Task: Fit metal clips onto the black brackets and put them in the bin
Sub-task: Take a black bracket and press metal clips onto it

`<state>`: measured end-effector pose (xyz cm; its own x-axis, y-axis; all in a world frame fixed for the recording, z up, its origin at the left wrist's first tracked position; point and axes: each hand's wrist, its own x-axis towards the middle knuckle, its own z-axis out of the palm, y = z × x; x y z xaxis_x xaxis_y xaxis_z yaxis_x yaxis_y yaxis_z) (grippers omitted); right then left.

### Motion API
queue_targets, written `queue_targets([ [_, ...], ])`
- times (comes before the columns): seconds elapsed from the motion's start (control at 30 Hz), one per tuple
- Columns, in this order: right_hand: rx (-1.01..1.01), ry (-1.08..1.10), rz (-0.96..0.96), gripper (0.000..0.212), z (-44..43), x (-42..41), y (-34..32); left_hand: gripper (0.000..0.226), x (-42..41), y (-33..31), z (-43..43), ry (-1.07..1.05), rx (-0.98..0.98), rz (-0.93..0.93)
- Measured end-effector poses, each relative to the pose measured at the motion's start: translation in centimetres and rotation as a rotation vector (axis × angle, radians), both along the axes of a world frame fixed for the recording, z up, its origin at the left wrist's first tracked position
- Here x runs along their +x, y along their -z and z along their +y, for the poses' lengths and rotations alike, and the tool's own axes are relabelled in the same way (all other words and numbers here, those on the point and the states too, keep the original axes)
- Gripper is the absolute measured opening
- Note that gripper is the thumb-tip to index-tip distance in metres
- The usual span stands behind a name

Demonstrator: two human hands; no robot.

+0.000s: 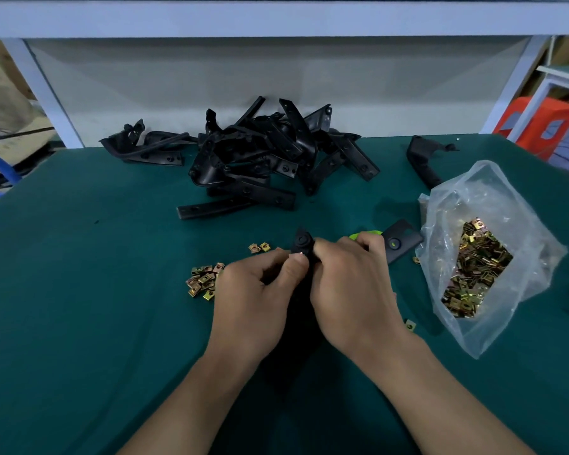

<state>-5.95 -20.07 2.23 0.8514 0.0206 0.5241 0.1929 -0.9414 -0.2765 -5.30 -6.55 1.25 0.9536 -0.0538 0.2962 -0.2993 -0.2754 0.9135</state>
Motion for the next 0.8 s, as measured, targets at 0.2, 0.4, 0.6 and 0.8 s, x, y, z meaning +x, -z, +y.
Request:
queue_targets([
  [0.2, 0.099, -0.067, 0.085, 0.033, -0.7, 0.5, 0.6, 0.012, 0.1, -1.2, 0.1, 0.113, -0.369, 0.413],
  [0.4, -0.044, -0.04, -0.015, 0.034, -0.8, 0.4, -0.1, 0.024, 0.9, -2.0, 1.2, 0.203, -0.514, 0.674],
  [0.6, 0.072, -0.132, -0.009, 0.035, -1.3, 0.1, -0.8, 0.02, 1.6, -2.1, 2.3, 0.412, -0.372, 0.615],
  [0.8, 0.163, -0.123, 0.08, 0.033, -2.1, 0.0, -0.3, 0.021, 1.4, -2.1, 2.2, 0.432, -0.365, 0.651],
])
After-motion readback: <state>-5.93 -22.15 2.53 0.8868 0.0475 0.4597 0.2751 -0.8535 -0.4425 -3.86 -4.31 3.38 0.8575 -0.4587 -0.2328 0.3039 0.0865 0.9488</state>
